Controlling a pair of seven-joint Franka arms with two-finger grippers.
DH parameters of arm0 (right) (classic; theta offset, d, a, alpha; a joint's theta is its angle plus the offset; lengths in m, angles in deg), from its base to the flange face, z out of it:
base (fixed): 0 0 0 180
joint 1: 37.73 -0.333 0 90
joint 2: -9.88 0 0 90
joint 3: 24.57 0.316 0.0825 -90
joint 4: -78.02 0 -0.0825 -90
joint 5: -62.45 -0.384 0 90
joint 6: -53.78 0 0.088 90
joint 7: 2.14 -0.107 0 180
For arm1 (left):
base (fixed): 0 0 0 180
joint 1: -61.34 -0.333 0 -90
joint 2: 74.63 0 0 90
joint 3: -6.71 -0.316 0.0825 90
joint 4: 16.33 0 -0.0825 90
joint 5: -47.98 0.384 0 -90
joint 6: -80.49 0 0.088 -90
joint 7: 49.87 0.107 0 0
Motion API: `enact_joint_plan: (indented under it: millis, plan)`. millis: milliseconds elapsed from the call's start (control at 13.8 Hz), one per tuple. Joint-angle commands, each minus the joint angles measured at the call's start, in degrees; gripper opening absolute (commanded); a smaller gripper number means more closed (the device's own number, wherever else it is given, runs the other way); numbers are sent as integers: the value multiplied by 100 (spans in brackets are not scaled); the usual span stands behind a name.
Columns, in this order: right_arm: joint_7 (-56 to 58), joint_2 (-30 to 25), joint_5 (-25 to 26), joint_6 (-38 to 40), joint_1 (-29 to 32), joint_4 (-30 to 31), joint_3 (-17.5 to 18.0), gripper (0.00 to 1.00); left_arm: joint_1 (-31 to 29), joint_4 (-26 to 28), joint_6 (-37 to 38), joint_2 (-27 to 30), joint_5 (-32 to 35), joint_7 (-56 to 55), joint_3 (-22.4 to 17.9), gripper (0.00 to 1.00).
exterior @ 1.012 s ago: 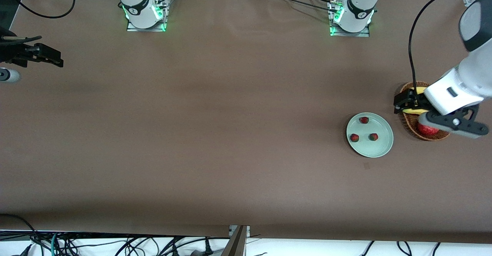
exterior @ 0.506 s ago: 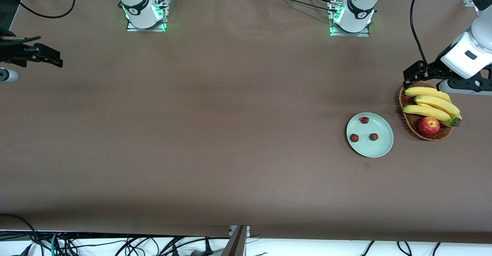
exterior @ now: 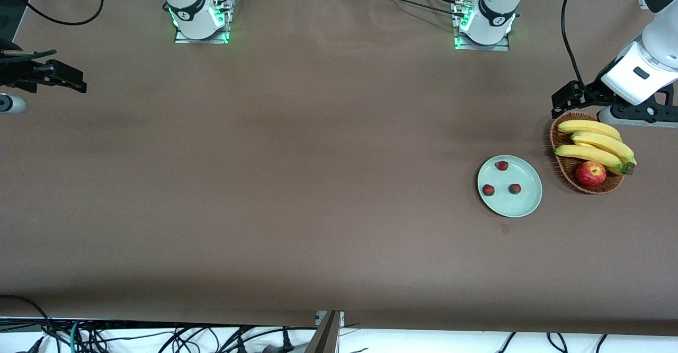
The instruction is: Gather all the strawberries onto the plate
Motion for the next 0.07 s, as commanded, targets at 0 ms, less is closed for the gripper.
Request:
enact_joint_plan:
  millis: [0]
  plan:
    - [59, -77, 10, -8, 14, 20, 29, 100, 104, 115, -70, 129, -91, -28, -113, 100]
